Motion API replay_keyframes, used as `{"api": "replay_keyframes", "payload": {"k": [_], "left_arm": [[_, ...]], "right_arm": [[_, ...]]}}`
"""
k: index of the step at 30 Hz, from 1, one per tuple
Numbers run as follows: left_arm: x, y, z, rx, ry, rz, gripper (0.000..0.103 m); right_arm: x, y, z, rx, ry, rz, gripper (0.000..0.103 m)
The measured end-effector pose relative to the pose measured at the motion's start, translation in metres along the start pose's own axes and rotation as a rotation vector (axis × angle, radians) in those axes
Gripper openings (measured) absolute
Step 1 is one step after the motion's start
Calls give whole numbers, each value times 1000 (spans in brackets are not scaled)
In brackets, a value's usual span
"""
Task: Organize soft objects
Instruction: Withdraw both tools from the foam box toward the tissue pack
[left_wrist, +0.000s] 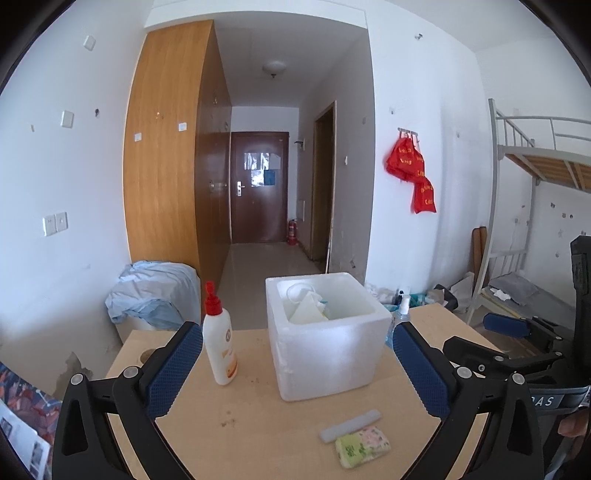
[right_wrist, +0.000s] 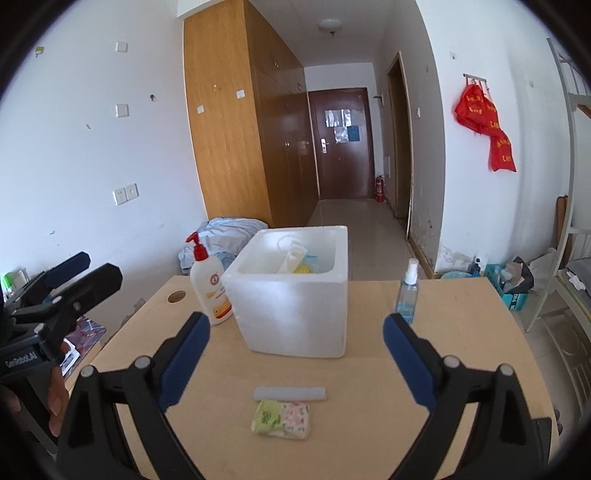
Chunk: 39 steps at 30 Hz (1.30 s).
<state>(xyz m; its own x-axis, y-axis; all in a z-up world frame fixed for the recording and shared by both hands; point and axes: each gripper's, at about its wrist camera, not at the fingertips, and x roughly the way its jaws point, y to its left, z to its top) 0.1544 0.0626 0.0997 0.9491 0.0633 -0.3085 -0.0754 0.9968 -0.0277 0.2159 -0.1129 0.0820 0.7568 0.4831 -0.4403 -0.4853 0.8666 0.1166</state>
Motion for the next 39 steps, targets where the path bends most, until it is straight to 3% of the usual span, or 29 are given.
{"api": "replay_keyframes", "payload": {"k": [13,30,39], "left_arm": [[-17,-14,-26,-2,32,-26,103],[33,-26,-97,-31,228,-74,103],[71,-30,-128,-28,305,-100,103]], "right_arm": [[-10,1,-28,-8,20,6,97],[28,-34,-62,3,167,-22,97],[50,-41,-71,2,224,48,97]]}}
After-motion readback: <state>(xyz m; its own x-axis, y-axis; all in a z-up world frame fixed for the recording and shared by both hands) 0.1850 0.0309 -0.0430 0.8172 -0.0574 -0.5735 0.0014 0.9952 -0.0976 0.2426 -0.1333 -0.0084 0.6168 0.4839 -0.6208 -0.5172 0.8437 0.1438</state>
